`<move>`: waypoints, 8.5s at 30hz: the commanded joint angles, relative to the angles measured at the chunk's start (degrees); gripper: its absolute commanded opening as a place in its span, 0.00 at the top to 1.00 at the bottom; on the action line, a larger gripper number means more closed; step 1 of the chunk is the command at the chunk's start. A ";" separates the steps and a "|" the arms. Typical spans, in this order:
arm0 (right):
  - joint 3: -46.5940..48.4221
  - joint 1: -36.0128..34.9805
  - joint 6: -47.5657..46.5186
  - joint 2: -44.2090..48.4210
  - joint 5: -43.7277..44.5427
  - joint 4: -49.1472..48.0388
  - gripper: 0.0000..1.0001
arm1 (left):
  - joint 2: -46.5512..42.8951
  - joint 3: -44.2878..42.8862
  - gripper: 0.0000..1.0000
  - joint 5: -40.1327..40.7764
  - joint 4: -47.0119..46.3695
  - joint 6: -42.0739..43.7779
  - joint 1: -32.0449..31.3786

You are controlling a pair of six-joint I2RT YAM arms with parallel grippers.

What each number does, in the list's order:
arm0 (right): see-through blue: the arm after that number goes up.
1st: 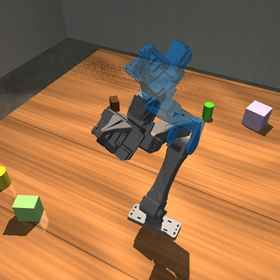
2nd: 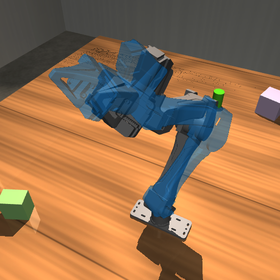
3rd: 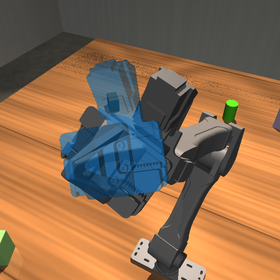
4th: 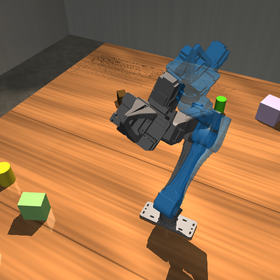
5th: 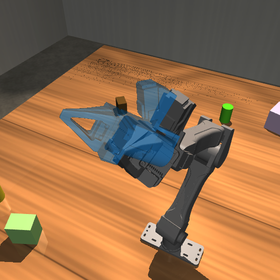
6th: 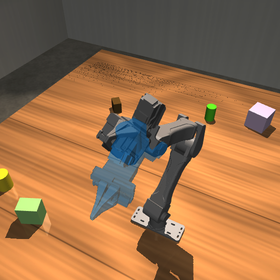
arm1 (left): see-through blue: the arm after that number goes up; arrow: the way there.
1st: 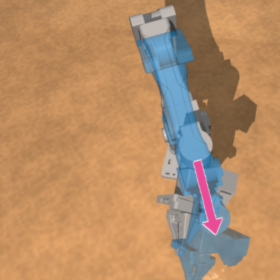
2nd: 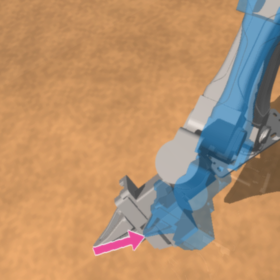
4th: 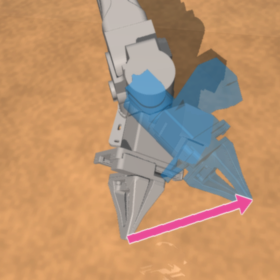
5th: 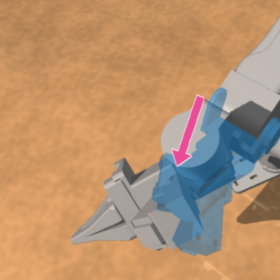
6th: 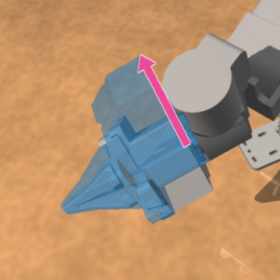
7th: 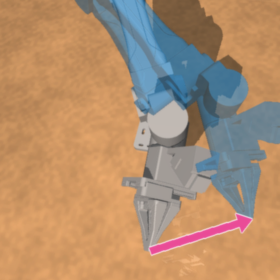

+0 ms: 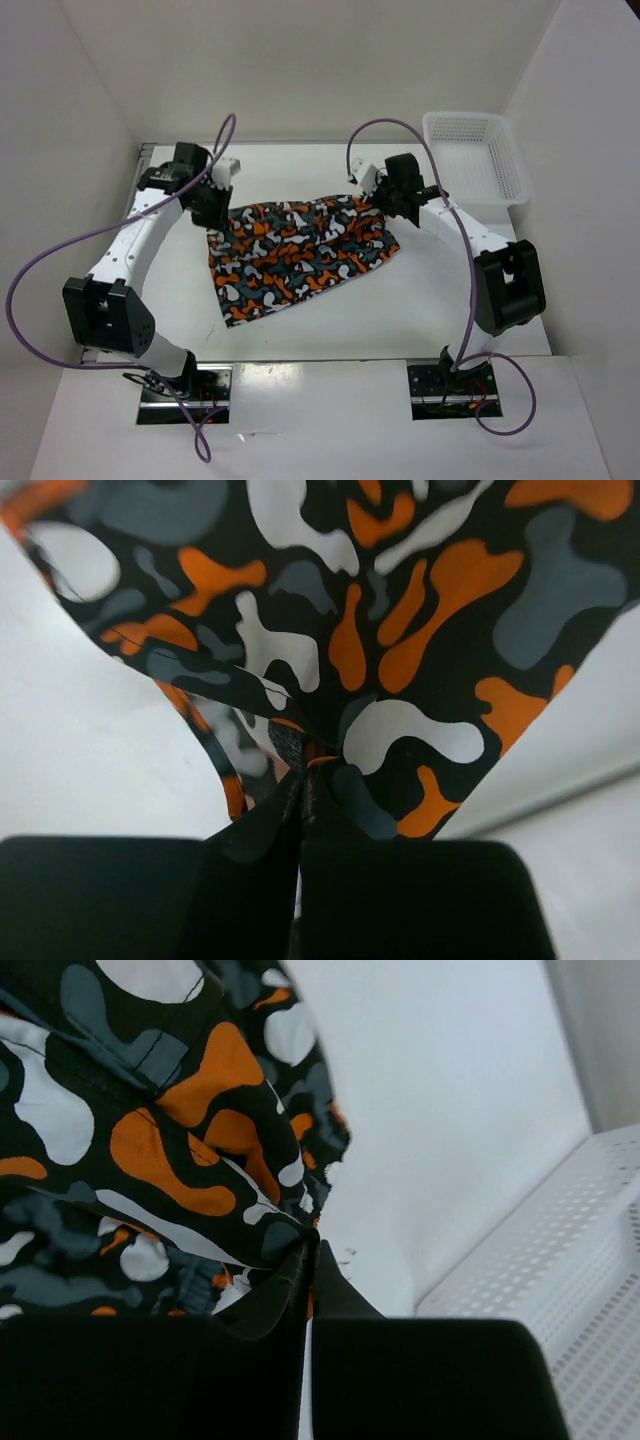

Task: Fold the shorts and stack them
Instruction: Fold the shorts

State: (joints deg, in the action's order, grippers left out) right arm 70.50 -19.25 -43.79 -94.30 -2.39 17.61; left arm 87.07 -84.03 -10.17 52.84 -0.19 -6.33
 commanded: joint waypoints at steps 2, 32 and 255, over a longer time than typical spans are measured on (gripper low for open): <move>-2.38 -0.27 -5.07 3.95 -1.56 4.45 1.00 | -0.67 5.18 1.00 -4.41 17.01 0.19 -2.80; -10.82 -3.25 -27.05 12.47 -3.50 35.13 0.59 | -0.58 20.31 0.62 -4.07 19.41 0.19 -16.35; -15.57 8.96 59.26 -6.25 -13.17 3.93 0.84 | 35.18 -5.53 0.51 -3.36 -20.14 0.19 -30.67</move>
State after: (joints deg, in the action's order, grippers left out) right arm 56.47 -9.78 14.37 -99.15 -16.97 24.71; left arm 121.23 -90.63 -13.82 34.22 -0.36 -37.54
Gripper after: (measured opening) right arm 0.190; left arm 0.491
